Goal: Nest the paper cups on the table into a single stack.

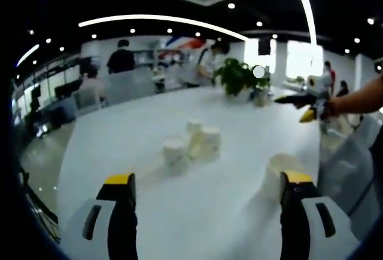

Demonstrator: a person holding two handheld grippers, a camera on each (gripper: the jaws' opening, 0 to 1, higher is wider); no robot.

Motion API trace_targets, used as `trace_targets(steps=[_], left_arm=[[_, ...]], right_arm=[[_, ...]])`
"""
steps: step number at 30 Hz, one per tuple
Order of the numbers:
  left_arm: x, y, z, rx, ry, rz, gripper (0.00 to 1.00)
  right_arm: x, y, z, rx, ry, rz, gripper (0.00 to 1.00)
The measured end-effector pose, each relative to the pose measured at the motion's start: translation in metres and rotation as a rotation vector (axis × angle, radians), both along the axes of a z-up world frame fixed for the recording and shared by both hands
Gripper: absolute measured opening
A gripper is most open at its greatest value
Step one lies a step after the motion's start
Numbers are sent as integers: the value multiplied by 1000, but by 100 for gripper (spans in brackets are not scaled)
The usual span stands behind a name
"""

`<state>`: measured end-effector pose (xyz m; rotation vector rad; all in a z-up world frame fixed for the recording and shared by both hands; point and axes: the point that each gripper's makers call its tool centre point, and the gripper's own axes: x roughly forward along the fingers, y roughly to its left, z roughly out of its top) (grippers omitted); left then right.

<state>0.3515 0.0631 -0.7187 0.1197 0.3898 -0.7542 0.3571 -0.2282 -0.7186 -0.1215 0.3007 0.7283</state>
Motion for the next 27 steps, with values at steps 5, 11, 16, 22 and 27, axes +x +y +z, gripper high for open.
trace_targets(steps=[5, 11, 16, 22, 27], left_arm=[[0, 1, 0, 4, -8, -3, 98], [2, 2, 0, 5, 1, 0, 98], [6, 4, -5, 16, 5, 4, 98], [15, 4, -11, 18, 7, 6, 98], [23, 4, -16, 10, 0, 25, 97]], right_arm=[[1, -1, 1, -4, -4, -8, 100], [2, -2, 0, -12, -2, -13, 100], [2, -6, -1, -18, -2, -18, 100], [2, -7, -3, -18, 2, -25, 100], [2, -9, -4, -15, 4, -27, 100]])
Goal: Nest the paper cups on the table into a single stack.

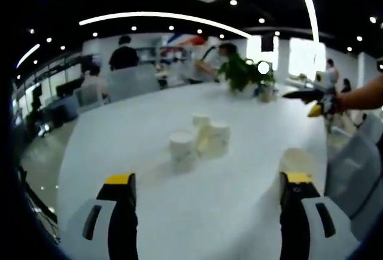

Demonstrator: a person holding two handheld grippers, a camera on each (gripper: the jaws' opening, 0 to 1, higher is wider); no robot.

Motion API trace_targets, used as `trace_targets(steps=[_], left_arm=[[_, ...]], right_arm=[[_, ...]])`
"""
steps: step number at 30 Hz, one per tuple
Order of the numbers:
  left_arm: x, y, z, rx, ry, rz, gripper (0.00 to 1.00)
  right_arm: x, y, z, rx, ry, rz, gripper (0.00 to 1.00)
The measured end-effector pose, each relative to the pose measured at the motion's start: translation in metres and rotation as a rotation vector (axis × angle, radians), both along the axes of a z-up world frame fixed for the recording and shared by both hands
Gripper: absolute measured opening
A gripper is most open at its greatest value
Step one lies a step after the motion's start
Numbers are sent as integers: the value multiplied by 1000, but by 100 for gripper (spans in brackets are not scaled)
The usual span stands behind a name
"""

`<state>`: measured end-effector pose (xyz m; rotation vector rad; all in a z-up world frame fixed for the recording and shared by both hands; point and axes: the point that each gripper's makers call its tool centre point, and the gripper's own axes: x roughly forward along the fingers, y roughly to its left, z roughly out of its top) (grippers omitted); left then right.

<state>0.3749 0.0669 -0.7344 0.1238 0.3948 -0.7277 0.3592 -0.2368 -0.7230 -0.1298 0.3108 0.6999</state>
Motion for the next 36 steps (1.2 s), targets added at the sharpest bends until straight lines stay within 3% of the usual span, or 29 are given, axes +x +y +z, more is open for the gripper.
trace_targets(steps=[14, 29, 32, 36], left_arm=[[27, -9, -24, 18, 0, -15, 96], [62, -28, -49, 16, 13, -36, 92], [71, -26, -49, 41, -33, -26, 93], [78, -24, -53, 39, -30, -16, 91]], right_arm=[[-1, -9, -16, 8, 32, -30, 100], [0, -10, -19, 1, 43, -33, 100], [2, -9, -18, 1, 42, -35, 100], [3, -9, -17, 1, 42, -38, 100]])
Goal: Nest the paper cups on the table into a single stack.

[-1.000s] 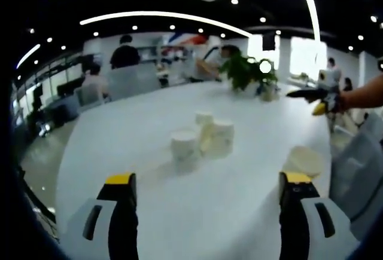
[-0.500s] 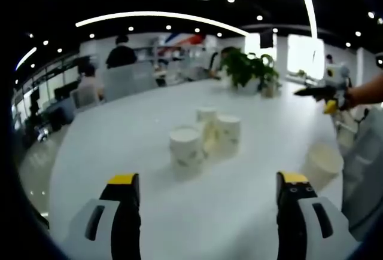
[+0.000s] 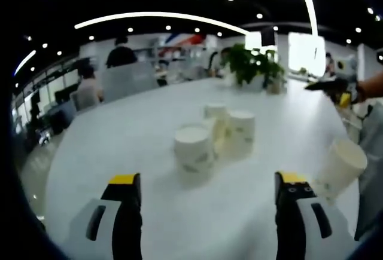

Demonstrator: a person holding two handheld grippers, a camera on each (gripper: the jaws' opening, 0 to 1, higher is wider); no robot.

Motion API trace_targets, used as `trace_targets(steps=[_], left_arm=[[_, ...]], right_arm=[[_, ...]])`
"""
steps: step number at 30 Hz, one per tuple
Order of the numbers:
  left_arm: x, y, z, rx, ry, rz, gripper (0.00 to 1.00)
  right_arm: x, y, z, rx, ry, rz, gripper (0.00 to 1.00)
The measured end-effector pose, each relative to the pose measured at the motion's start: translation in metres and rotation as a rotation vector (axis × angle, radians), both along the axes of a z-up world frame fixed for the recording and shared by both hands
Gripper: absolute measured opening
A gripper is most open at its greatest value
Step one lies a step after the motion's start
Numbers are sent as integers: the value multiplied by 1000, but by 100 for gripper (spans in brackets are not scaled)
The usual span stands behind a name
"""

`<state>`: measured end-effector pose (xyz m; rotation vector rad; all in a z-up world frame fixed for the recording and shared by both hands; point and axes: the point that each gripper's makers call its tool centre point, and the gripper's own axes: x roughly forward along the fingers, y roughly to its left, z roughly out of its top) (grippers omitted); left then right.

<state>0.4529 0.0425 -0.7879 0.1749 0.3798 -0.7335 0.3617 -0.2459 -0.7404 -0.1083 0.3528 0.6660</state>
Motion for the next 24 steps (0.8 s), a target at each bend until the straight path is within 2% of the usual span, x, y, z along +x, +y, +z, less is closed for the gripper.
trace_targets(steps=[4, 10, 19, 22, 24], left_arm=[[10, -3, -6, 6, -3, 4, 90], [26, -6, -15, -22, 19, 34, 82], [41, -22, -26, 3, 19, 3, 74], [45, -25, -29, 11, 29, -5, 71], [50, -25, -32, 26, 36, -2, 63]], right_arm=[[-2, 1, -2, -1, 5, 2, 100], [-5, 0, -6, -1, 16, -4, 100], [-9, 0, -12, 5, 27, -18, 100], [-11, 0, -13, 3, 30, -17, 100], [-11, -1, -13, 3, 32, -19, 100]])
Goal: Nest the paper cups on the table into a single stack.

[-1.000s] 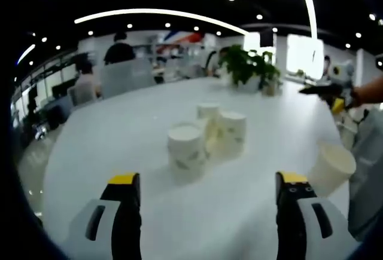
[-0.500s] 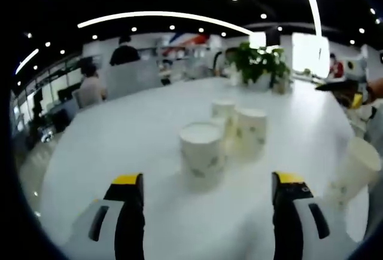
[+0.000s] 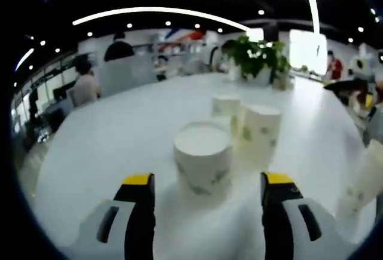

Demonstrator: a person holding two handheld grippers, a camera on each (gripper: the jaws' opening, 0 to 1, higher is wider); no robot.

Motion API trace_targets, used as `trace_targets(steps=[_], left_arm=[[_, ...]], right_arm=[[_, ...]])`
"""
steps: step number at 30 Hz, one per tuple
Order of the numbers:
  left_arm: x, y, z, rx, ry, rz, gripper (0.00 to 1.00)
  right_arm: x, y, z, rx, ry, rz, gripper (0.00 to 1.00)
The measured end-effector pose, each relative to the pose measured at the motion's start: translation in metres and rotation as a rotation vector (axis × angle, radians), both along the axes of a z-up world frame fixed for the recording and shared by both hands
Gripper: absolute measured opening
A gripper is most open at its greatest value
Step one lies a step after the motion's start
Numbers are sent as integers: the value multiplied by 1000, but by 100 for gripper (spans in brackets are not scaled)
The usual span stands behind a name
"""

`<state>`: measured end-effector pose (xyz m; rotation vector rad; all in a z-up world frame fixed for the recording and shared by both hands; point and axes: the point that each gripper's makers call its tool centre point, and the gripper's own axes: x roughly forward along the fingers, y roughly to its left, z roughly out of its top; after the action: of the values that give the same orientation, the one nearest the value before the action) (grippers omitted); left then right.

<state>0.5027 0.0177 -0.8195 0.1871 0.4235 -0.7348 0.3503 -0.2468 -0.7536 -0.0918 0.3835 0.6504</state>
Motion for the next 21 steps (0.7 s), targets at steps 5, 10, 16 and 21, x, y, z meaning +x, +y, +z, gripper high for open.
trace_targets(steps=[5, 10, 16, 21], left_arm=[[9, -4, 1, 3, 4, -7, 57], [14, -6, 1, 2, 10, -10, 50], [13, -7, 0, 6, 27, -19, 39], [12, -4, 0, 11, 30, -19, 39]], right_arm=[[0, -2, 1, 2, 1, -6, 100], [-1, -2, 0, 4, 5, -8, 100], [-1, -1, 1, 6, 5, -4, 100], [1, 0, 2, 9, 3, -1, 100]])
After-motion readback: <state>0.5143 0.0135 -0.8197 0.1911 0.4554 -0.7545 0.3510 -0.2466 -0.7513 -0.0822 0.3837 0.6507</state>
